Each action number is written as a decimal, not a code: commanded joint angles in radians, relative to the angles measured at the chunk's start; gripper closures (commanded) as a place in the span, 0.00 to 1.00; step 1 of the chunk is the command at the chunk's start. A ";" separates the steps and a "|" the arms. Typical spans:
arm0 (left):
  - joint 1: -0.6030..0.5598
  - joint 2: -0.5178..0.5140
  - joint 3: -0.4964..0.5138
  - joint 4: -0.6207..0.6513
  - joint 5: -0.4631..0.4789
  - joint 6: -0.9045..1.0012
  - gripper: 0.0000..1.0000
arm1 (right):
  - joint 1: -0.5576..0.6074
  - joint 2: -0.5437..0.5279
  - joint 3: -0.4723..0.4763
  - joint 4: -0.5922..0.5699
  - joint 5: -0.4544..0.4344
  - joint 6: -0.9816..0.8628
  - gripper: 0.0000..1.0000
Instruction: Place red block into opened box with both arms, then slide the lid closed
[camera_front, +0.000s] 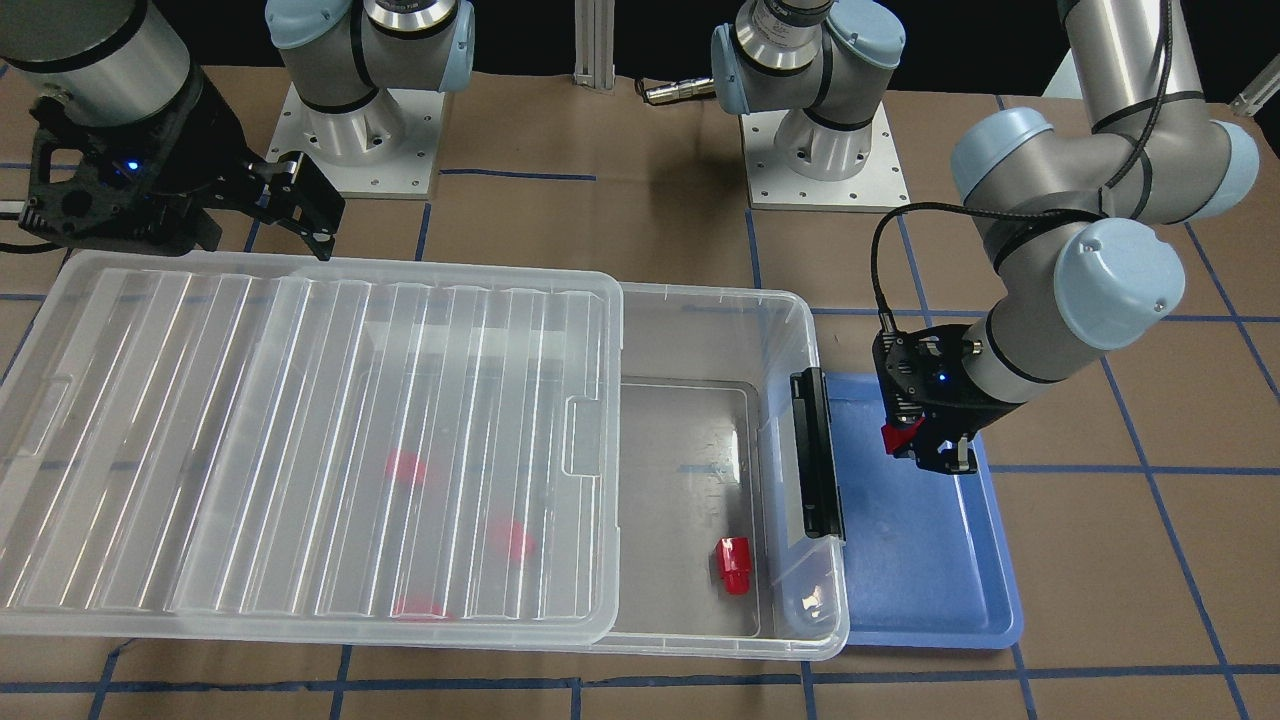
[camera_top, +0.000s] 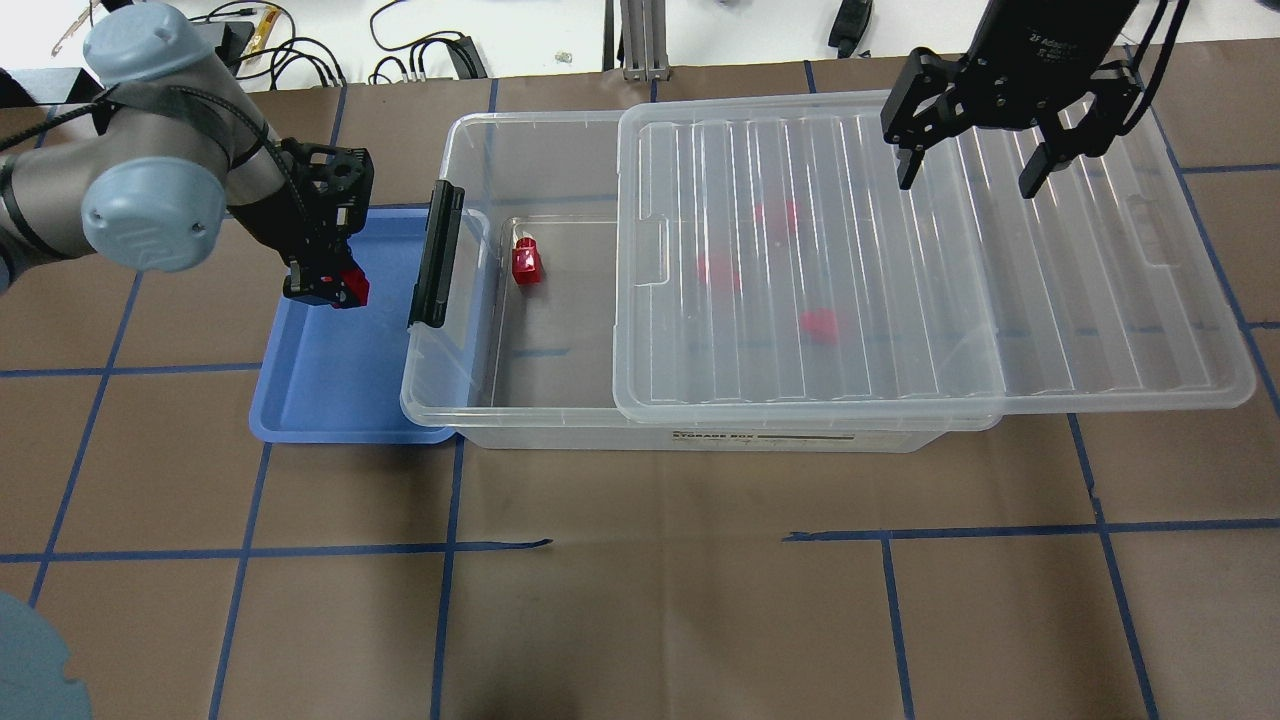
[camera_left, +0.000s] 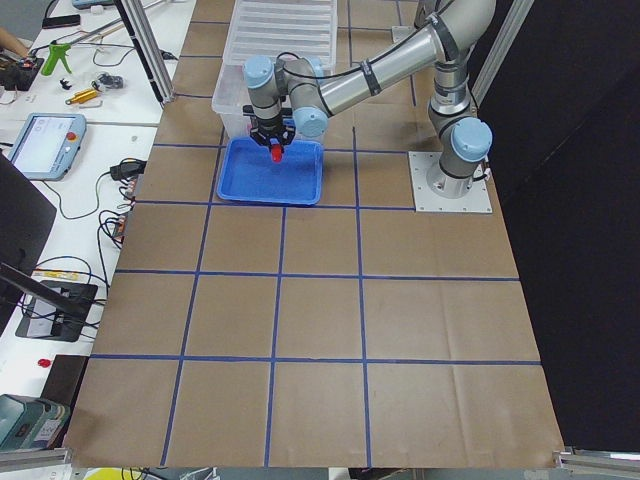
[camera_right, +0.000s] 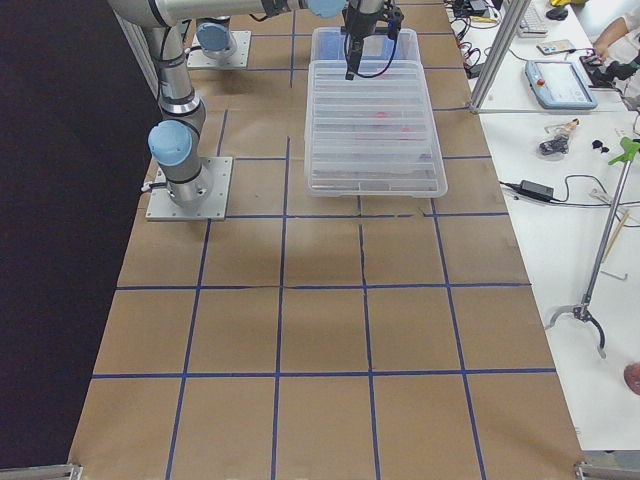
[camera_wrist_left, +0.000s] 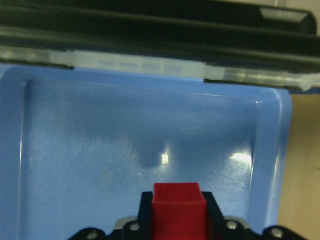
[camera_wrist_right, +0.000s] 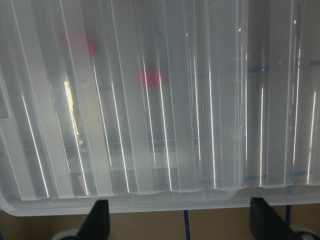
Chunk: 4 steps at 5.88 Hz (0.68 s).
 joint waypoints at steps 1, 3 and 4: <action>-0.070 0.065 0.089 -0.110 -0.048 -0.137 0.98 | 0.001 -0.003 0.000 0.000 -0.024 0.006 0.00; -0.214 0.072 0.089 -0.095 -0.068 -0.343 0.98 | 0.001 -0.001 0.002 -0.003 -0.024 0.006 0.00; -0.277 0.058 0.052 0.006 -0.068 -0.380 0.98 | 0.001 -0.001 0.000 -0.001 -0.026 0.000 0.00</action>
